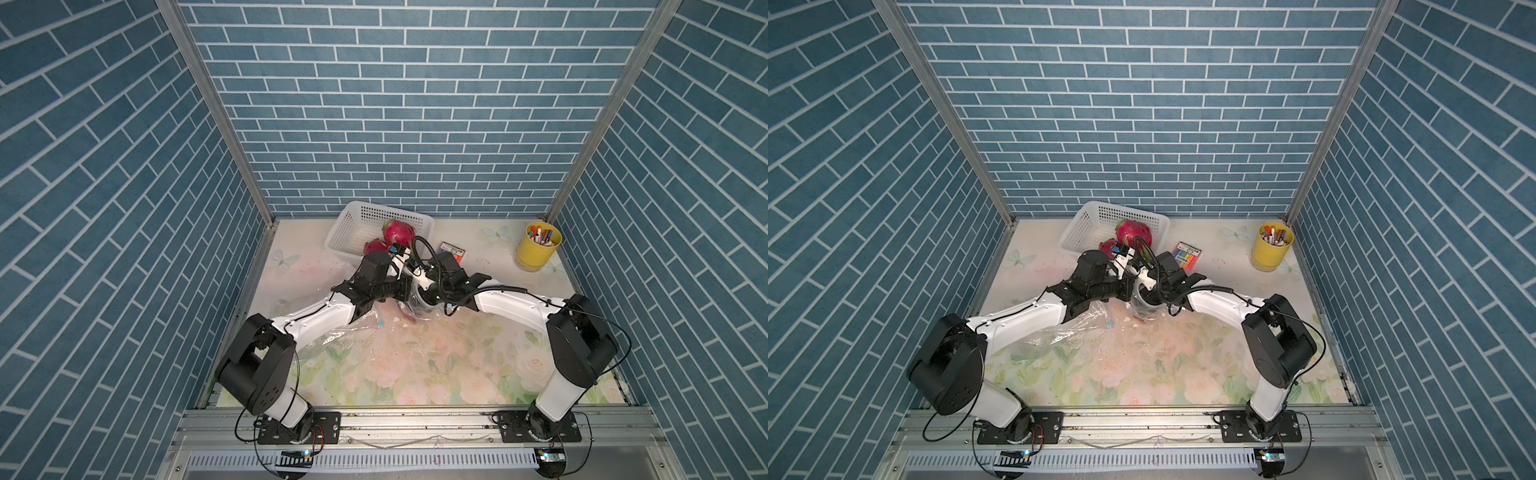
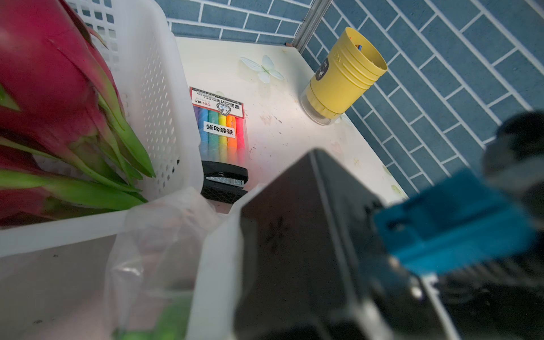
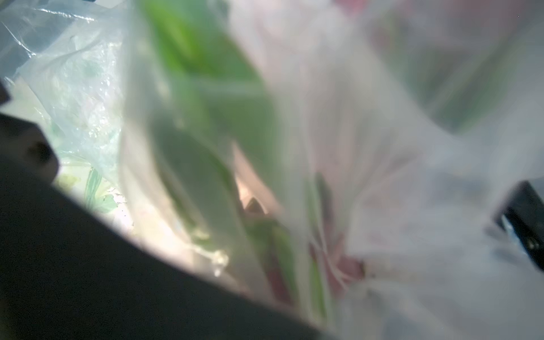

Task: Open the zip-top bag and take out the dragon fruit
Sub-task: Pick up the dragon fruit from the zipper food storage bag.

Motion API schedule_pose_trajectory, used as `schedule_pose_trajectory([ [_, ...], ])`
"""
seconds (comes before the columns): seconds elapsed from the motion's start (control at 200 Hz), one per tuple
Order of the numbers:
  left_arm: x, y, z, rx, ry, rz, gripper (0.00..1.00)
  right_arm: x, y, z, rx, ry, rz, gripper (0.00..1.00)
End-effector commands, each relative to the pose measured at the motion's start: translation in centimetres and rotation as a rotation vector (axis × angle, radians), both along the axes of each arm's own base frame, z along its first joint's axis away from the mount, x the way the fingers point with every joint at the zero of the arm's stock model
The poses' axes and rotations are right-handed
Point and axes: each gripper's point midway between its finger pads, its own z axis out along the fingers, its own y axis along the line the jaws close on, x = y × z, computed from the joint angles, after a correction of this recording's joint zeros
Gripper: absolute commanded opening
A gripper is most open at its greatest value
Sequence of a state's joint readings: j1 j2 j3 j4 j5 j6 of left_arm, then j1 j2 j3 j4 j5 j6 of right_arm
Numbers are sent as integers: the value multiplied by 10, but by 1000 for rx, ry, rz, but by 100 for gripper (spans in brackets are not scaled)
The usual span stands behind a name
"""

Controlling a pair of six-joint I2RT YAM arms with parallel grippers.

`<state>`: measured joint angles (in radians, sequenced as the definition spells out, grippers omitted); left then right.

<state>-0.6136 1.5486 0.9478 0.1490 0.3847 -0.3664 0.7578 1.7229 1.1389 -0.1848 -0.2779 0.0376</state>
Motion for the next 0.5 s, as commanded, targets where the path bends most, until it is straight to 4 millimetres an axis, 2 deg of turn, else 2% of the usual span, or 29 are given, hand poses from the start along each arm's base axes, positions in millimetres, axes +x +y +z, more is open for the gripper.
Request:
schedule_pose_trajectory([
  [0.0, -1, -8, 14, -39, -32, -35, 7, -9, 18, 0, 22, -6, 80, 97],
  [0.32, -3, -10, 23, -69, -35, -39, 7, 2, 20, -35, -44, 42, 14, 97],
  [0.495, -2, -7, 28, -71, -45, -24, 7, 3, 17, -43, -64, 54, -11, 96],
])
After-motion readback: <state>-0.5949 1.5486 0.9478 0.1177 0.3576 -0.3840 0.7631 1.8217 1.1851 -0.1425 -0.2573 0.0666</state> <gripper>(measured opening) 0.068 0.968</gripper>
